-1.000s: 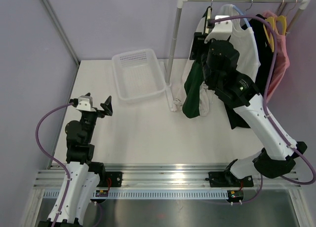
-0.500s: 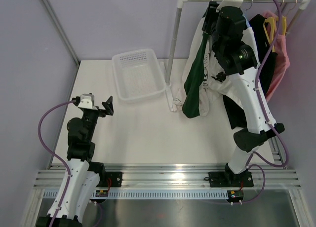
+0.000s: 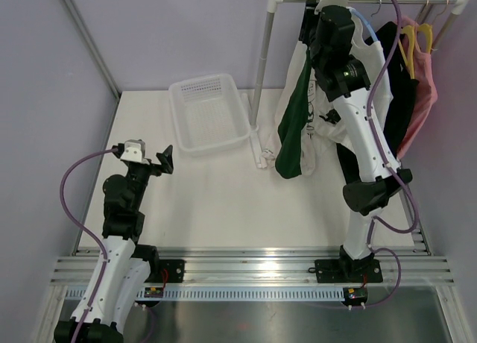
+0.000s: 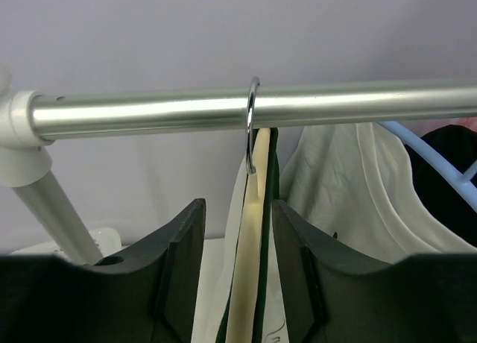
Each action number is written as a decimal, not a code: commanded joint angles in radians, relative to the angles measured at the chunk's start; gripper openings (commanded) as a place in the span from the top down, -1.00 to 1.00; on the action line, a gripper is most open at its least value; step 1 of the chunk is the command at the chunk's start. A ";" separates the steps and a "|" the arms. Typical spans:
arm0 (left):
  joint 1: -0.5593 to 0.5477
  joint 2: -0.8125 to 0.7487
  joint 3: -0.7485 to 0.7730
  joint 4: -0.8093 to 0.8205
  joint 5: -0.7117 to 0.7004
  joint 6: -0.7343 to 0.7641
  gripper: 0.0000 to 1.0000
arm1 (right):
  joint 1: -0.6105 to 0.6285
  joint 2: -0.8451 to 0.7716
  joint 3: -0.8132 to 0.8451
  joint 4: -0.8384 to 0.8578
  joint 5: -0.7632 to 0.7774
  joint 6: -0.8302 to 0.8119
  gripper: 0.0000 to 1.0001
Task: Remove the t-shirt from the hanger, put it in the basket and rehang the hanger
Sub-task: Grab a hanger with a tshirt on it with the right arm
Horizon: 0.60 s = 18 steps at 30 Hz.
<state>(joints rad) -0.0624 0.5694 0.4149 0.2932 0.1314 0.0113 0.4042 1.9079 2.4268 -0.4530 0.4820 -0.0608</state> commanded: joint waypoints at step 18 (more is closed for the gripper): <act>0.004 0.010 -0.004 0.072 0.027 0.026 -0.97 | -0.042 0.071 -0.034 0.274 0.032 -0.074 0.41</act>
<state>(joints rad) -0.0624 0.5781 0.4149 0.3080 0.1364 0.0257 0.3653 2.0079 2.3852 -0.2478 0.4816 -0.1200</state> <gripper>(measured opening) 0.987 0.319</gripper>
